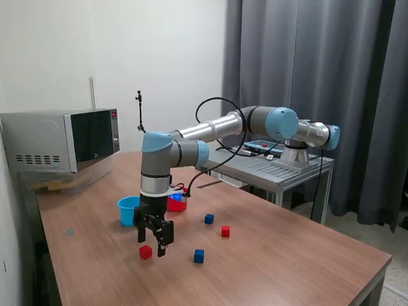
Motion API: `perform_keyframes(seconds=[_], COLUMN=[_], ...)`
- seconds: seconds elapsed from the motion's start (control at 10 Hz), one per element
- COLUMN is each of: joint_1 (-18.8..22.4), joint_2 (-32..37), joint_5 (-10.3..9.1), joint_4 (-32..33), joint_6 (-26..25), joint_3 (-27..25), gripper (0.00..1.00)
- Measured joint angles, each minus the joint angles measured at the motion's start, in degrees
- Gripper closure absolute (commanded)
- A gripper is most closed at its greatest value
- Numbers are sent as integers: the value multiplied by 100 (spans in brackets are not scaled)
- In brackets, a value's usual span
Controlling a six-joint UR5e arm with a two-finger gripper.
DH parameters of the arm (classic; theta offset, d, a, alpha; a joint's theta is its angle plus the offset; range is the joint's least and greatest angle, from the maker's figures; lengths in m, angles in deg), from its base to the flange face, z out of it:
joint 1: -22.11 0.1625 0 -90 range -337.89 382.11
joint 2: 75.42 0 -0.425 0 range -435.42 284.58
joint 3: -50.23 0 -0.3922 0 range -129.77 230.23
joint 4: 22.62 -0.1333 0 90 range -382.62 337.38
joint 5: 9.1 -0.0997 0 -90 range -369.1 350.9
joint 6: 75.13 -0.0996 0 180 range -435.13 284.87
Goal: Place red objects in the red bin, and blue objects in the blue bin.
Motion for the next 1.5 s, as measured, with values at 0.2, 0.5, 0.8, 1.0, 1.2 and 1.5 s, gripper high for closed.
perform_keyframes(seconds=[0.2, 0.5, 0.8, 1.0, 1.2, 1.5], joint_1=[0, -7, -25, -37, -41, -43], joint_2=[-1, -10, -17, -18, -18, -18], joint_5=[4, 6, 8, 12, 14, 15], joint_4=[6, 23, 38, 80, 112, 129], joint_6=[-27, -59, -185, -292, -322, -329], joint_3=[-18, -55, -83, -98, -110, -132], gripper=[0, 0, 0, 0, 0, 0])
